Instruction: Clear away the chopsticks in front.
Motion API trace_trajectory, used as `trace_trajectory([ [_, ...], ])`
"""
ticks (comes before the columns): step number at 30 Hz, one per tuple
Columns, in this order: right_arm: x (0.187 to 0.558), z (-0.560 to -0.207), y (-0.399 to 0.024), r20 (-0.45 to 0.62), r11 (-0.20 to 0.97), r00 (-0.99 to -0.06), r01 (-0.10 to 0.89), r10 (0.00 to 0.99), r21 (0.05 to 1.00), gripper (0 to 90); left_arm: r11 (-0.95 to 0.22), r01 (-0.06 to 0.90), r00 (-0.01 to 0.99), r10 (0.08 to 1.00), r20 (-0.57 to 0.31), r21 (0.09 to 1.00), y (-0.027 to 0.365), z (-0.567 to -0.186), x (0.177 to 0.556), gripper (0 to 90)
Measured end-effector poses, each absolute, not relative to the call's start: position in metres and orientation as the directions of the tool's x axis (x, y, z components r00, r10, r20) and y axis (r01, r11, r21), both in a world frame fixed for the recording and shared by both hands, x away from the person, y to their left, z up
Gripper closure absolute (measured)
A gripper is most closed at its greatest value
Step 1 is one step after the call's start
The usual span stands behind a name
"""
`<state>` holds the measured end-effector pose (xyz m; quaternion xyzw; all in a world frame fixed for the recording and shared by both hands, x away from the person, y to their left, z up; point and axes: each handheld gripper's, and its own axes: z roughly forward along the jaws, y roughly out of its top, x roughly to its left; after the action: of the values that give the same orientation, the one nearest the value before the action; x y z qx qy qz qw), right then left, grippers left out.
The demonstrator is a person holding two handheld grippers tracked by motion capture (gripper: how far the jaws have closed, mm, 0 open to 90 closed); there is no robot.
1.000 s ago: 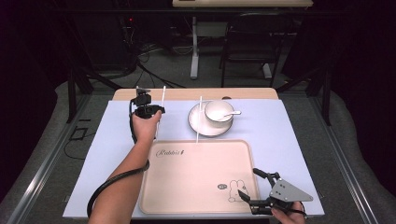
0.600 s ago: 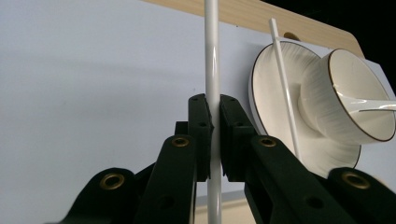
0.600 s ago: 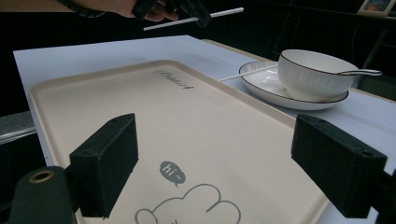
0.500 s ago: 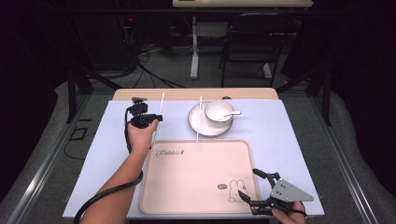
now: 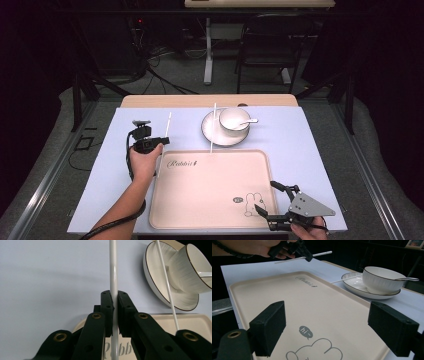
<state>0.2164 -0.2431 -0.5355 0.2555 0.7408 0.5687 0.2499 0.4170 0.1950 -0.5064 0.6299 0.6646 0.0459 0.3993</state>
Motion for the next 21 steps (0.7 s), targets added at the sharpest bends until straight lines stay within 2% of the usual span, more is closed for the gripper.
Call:
trace_trajectory([
  [21,0.216,-0.535,-0.243,-0.083,0.227,-0.742,0.095,0.665,0.969,14.5,0.198,0.801,0.129,0.865,-0.486,0.565,0.193,-0.519,0.37,84.6],
])
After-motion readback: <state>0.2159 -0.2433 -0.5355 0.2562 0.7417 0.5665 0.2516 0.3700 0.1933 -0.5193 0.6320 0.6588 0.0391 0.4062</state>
